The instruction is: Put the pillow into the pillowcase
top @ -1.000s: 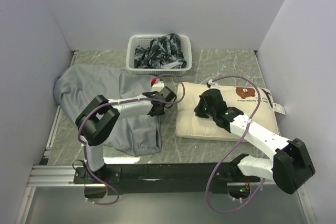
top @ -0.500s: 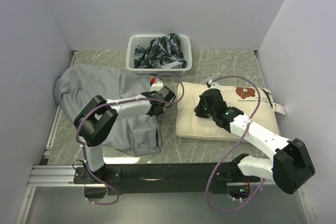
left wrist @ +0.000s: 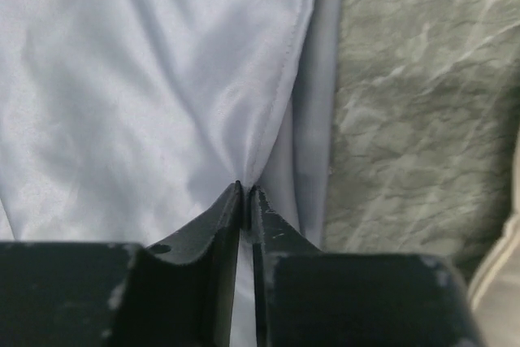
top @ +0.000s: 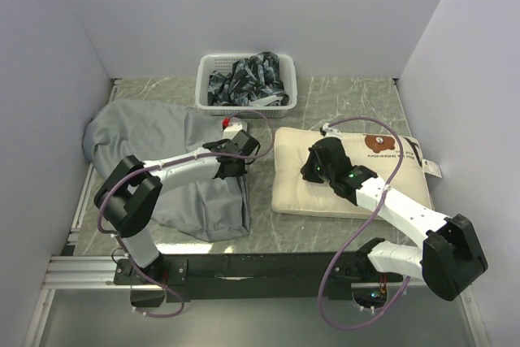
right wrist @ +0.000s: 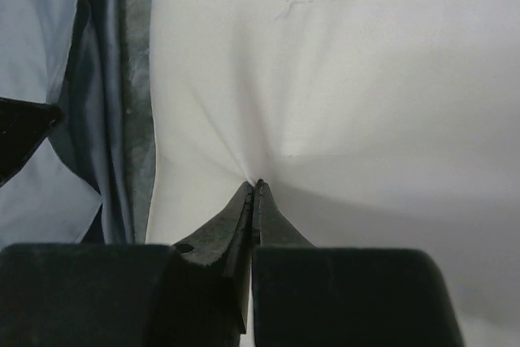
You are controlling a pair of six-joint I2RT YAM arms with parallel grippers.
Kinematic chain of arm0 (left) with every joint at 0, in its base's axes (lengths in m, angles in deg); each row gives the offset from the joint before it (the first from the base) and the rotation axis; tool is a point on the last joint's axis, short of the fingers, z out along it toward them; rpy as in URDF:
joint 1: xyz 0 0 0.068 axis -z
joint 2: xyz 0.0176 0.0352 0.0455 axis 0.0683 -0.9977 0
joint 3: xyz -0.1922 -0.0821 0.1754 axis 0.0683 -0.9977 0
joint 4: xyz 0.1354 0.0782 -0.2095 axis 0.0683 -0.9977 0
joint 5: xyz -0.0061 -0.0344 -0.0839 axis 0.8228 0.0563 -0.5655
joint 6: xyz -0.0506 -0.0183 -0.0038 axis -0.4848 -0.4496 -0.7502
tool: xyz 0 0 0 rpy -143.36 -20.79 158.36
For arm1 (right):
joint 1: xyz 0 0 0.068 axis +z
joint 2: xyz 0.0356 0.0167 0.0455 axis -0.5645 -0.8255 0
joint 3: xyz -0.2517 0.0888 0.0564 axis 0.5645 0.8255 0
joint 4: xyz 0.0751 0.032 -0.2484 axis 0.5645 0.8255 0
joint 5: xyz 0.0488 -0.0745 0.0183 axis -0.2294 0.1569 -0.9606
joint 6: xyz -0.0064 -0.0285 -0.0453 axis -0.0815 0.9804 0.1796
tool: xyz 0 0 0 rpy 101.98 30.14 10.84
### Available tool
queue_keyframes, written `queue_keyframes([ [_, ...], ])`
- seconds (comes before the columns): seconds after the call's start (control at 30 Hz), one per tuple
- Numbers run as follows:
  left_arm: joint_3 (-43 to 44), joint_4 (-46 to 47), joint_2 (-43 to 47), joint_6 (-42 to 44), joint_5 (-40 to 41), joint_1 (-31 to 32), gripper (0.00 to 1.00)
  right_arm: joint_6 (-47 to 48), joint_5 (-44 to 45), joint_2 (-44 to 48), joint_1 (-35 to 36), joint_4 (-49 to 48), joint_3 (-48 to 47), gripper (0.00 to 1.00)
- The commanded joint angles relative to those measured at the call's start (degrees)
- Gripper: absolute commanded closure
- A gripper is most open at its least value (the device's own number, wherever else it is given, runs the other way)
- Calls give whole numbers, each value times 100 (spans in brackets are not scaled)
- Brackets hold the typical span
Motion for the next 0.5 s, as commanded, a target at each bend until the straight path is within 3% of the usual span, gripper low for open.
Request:
queue_keyframes([
  [0.0, -211, 286, 263, 119, -359, -138, 88, -25, -174, 80, 35, -179, 55, 100],
  [0.1, -264, 313, 351, 119, -438, -182, 99, 45, -358, 115, 61, -214, 29, 100],
  [0.47, -133, 120, 1255, 242, -842, -551, 99, 361, -350, 63, 1388, 287, -727, 100],
])
